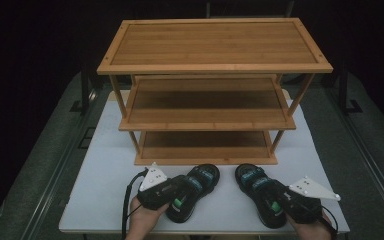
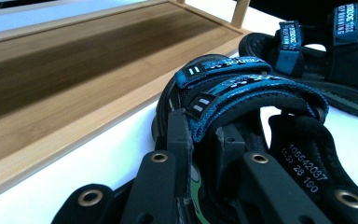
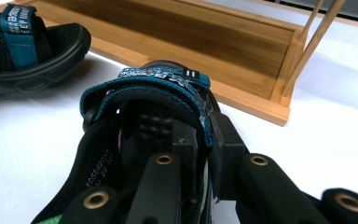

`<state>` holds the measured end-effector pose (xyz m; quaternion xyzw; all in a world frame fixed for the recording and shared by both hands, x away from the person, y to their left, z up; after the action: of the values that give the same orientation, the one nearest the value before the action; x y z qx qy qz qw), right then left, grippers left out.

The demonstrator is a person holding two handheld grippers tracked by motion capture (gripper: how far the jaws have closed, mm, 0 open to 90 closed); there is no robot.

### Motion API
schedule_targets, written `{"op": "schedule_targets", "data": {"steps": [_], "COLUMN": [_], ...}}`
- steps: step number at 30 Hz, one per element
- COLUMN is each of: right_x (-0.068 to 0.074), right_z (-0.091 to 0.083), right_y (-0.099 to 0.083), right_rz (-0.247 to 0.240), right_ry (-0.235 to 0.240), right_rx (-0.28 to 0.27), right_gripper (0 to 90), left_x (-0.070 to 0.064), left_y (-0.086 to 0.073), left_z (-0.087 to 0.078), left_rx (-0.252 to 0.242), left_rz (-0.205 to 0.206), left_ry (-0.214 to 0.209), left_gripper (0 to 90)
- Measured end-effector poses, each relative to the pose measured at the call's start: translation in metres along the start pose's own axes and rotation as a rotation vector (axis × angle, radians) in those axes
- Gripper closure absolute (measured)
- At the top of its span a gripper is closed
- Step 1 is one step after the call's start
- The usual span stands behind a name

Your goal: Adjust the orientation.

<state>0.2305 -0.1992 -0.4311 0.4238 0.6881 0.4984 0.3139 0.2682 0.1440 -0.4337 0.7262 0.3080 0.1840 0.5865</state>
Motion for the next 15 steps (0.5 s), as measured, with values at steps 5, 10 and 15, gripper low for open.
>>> {"op": "schedule_targets", "data": {"steps": [5, 10, 15], "right_x": [0.003, 0.006, 0.008], "right_z": [0.002, 0.005, 0.009], "right_y": [0.003, 0.006, 0.011], "right_rz": [0.0, -0.007, -0.011], "right_ry": [-0.004, -0.009, -0.011], "right_rx": [-0.013, -0.03, -0.042], "right_gripper": [81.8, 81.8, 81.8], "left_x": [0.003, 0.007, 0.011], "left_y": [0.003, 0.005, 0.008], "left_z": [0.001, 0.002, 0.004], "left_rx": [-0.016, -0.027, -0.039], "left_rz": [-0.002, -0.002, 0.002], "left_ry": [0.021, 0.044, 0.061], "left_gripper": [80.2, 80.1, 80.2]}}
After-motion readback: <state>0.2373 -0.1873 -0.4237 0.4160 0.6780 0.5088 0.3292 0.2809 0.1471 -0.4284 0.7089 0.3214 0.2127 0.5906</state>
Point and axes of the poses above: each handheld gripper's, and its own axes: z roughly forward along the jaws, y roughly out of its top, x roughly to its left, the point moved 4 cm from there along z, roughly forward along the jaws, and after that the axes turned 14 degrees about -x, right-handed, at the moved point
